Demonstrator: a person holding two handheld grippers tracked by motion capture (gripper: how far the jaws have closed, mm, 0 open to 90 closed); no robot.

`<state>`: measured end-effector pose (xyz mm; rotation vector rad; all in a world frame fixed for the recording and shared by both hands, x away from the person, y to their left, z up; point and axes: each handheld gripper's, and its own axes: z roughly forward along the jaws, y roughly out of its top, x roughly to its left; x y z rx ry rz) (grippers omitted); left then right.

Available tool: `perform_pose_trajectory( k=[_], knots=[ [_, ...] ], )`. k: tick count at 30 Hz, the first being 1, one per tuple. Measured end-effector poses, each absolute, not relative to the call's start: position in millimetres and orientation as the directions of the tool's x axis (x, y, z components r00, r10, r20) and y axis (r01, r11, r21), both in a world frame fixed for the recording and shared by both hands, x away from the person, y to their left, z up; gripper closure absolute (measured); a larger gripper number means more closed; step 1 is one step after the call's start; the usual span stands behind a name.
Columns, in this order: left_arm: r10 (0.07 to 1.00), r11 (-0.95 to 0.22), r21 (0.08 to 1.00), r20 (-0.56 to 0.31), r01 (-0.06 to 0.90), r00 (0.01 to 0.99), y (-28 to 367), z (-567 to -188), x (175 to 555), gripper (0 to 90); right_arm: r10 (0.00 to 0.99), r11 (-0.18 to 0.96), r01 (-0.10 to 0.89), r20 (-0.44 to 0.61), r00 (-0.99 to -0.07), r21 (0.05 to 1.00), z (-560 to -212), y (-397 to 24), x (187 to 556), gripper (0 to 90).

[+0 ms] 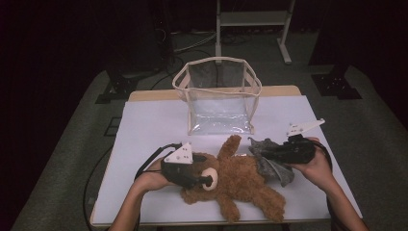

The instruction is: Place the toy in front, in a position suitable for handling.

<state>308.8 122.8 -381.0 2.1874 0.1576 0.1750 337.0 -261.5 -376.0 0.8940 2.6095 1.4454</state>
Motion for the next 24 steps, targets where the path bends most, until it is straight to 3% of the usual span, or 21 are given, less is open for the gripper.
perform_pose_trajectory(
  k=[9, 19, 24],
  knots=[
    [0.182, -0.572, 0.818, 0.061, 0.055, 0.981, 124, -381, 310, 33.4, 0.557, 0.359, 0.454, 0.203, -0.805, 0.815, -355, -295, 327, 76.7],
    [0.186, -0.567, 0.821, 0.053, 0.063, 0.981, 124, -382, 310, 33.4, 0.458, 0.458, 0.406, 0.181, -0.870, 0.791, -371, -236, 337, 76.6],
    [0.193, -0.561, 0.825, 0.049, 0.069, 0.980, 125, -382, 312, 33.4, 0.488, 0.435, 0.443, 0.208, -0.848, 0.784, -378, -247, 345, 76.8]
  ],
)
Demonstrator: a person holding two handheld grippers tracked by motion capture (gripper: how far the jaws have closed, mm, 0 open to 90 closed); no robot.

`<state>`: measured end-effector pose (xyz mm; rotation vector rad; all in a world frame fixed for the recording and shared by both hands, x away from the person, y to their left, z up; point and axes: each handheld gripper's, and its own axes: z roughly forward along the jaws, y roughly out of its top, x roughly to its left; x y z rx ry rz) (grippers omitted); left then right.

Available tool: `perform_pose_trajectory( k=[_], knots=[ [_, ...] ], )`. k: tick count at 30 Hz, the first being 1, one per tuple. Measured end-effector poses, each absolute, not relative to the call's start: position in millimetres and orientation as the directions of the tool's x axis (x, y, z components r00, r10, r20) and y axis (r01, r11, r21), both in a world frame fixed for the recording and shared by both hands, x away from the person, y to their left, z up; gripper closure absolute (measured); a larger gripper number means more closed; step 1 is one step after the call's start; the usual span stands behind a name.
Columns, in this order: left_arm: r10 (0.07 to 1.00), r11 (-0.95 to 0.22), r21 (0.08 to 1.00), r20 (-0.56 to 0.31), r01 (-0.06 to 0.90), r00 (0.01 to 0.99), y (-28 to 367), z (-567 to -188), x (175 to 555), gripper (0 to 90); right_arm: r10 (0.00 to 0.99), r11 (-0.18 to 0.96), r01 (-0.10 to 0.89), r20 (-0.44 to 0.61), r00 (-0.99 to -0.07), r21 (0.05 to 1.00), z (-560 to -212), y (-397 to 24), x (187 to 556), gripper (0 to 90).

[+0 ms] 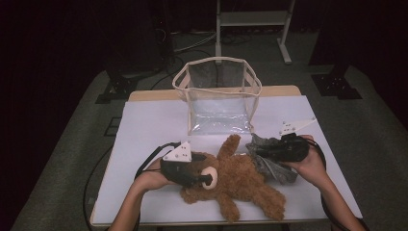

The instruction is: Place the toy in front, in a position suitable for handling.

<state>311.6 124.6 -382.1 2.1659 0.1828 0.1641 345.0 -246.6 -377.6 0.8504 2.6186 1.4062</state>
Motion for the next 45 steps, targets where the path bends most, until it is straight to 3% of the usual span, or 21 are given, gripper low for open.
perform_pose_trajectory(
  k=[9, 21, 32, 41, 45],
  knots=[
    [0.200, -0.562, 0.824, 0.053, 0.070, 0.978, 123, -382, 313, 33.5, 0.531, 0.361, 0.487, 0.254, -0.809, 0.796, -384, -278, 339, 76.9],
    [0.243, -0.557, 0.826, 0.061, 0.088, 0.968, 124, -380, 316, 33.6, 0.389, 0.407, 0.352, 0.189, -0.902, 0.843, -362, -221, 321, 76.8],
    [0.280, -0.542, 0.833, 0.056, 0.110, 0.958, 124, -379, 320, 35.0, 0.472, 0.353, 0.437, 0.245, -0.847, 0.827, -378, -256, 325, 76.6],
    [0.293, -0.546, 0.831, 0.069, 0.108, 0.954, 124, -377, 320, 35.0, 0.355, 0.401, 0.343, 0.201, -0.913, 0.850, -363, -203, 322, 76.5],
    [0.291, -0.548, 0.830, 0.072, 0.105, 0.954, 126, -376, 320, 34.9, 0.352, 0.427, 0.329, 0.180, -0.918, 0.843, -371, -188, 322, 75.9]
  ],
)
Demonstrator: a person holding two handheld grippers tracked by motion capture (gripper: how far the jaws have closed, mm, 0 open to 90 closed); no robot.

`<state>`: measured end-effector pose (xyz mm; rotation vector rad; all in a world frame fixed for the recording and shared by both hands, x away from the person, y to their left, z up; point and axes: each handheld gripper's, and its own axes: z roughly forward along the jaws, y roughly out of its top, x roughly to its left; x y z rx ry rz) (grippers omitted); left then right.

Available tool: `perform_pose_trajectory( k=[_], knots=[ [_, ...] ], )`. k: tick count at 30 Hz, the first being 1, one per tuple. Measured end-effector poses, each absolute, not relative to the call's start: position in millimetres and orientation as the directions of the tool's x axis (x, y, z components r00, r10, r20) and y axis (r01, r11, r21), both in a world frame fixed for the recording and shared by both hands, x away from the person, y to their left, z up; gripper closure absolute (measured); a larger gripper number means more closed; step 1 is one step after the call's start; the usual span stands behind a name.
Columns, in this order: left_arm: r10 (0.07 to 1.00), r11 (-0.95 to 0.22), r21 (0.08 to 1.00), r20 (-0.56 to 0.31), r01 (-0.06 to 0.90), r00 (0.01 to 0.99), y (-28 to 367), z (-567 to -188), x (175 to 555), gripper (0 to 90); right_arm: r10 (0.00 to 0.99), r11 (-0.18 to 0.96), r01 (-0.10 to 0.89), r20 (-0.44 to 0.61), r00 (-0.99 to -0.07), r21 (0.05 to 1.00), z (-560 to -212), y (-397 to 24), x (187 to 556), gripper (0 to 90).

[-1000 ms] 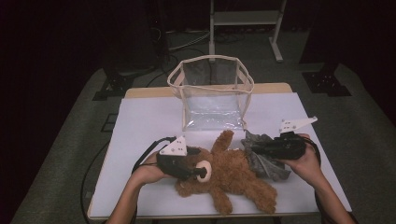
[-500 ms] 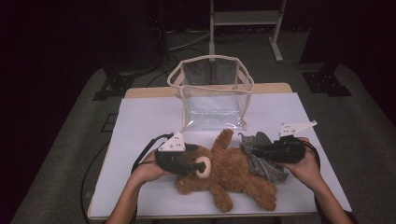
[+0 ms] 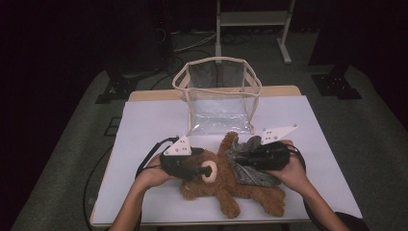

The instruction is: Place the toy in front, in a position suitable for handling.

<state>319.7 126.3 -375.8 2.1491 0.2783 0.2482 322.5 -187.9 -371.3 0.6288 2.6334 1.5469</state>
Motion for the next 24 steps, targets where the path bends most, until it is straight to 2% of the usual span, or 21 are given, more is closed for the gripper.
perform_pose_trajectory(
  k=[4, 6, 12, 16, 18, 24],
  knots=[
    [0.290, -0.528, 0.843, 0.070, 0.099, 0.954, 137, -370, 320, 34.7, 0.370, 0.393, 0.352, 0.205, -0.906, 0.850, -379, -198, 327, 75.9],
    [0.292, -0.574, 0.814, 0.096, 0.094, 0.952, 142, -371, 320, 30.9, 0.385, 0.382, 0.356, 0.203, -0.900, 0.853, -380, -202, 327, 75.9],
    [0.293, -0.542, 0.826, 0.014, 0.154, 0.956, 155, -385, 326, 30.1, 0.416, 0.372, 0.367, 0.200, -0.887, 0.852, -380, -213, 329, 75.2],
    [0.266, -0.521, 0.838, -0.023, 0.164, 0.964, 153, -391, 327, 34.9, 0.447, 0.365, 0.385, 0.204, -0.871, 0.847, -380, -223, 330, 75.6],
    [0.258, -0.525, 0.835, -0.026, 0.163, 0.966, 151, -392, 326, 36.3, 0.437, 0.358, 0.395, 0.222, -0.872, 0.846, -379, -223, 329, 76.0],
    [0.242, -0.519, 0.842, -0.018, 0.145, 0.970, 139, -394, 321, 38.1, 0.366, 0.417, 0.323, 0.168, -0.915, 0.849, -366, -192, 323, 76.1]
  ],
)
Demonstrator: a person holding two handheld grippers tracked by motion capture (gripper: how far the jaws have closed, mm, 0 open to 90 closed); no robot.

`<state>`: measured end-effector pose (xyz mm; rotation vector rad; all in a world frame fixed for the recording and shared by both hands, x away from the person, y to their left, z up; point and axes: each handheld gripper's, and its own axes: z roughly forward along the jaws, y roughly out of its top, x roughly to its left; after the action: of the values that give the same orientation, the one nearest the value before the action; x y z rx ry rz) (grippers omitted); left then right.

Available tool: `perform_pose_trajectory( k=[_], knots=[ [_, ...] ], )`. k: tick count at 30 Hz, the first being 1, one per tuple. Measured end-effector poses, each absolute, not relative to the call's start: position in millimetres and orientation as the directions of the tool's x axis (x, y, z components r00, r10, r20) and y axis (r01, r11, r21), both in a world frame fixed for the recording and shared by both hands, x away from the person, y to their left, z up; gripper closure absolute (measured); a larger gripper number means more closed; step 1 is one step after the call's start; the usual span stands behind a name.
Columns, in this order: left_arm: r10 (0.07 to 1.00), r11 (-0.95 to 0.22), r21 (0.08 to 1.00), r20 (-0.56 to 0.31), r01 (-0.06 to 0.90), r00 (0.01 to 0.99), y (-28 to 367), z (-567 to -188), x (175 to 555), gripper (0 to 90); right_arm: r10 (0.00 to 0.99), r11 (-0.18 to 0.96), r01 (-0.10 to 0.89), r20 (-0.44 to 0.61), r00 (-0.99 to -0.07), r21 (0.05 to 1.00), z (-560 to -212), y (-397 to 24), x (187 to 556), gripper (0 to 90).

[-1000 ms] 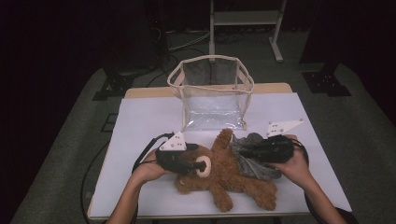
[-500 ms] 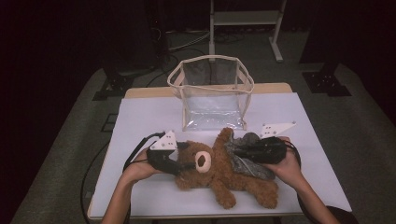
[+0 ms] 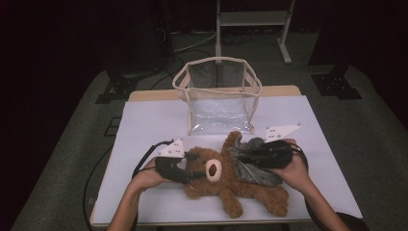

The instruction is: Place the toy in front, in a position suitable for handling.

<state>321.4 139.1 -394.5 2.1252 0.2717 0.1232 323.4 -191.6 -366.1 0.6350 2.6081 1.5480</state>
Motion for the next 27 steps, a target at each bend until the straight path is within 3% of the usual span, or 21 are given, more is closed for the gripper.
perform_pose_trajectory(
  k=[4, 11, 18, 27],
  knots=[
    [0.230, -0.532, 0.838, -0.001, 0.126, 0.973, 132, -394, 317, 38.2, 0.332, 0.479, 0.283, 0.127, -0.935, 0.831, -366, -169, 324, 76.1],
    [0.215, -0.529, 0.840, 0.002, 0.115, 0.977, 124, -395, 315, 38.9, 0.381, 0.498, 0.326, 0.135, -0.915, 0.804, -363, -176, 338, 76.3],
    [0.207, -0.544, 0.833, 0.022, 0.097, 0.978, 121, -395, 313, 38.8, 0.355, 0.584, 0.316, 0.114, -0.928, 0.748, -367, -151, 352, 76.3],
    [0.195, -0.550, 0.831, 0.036, 0.079, 0.980, 117, -394, 313, 38.8, 0.428, 0.543, 0.381, 0.144, -0.892, 0.749, -368, -179, 361, 76.3]
  ],
)
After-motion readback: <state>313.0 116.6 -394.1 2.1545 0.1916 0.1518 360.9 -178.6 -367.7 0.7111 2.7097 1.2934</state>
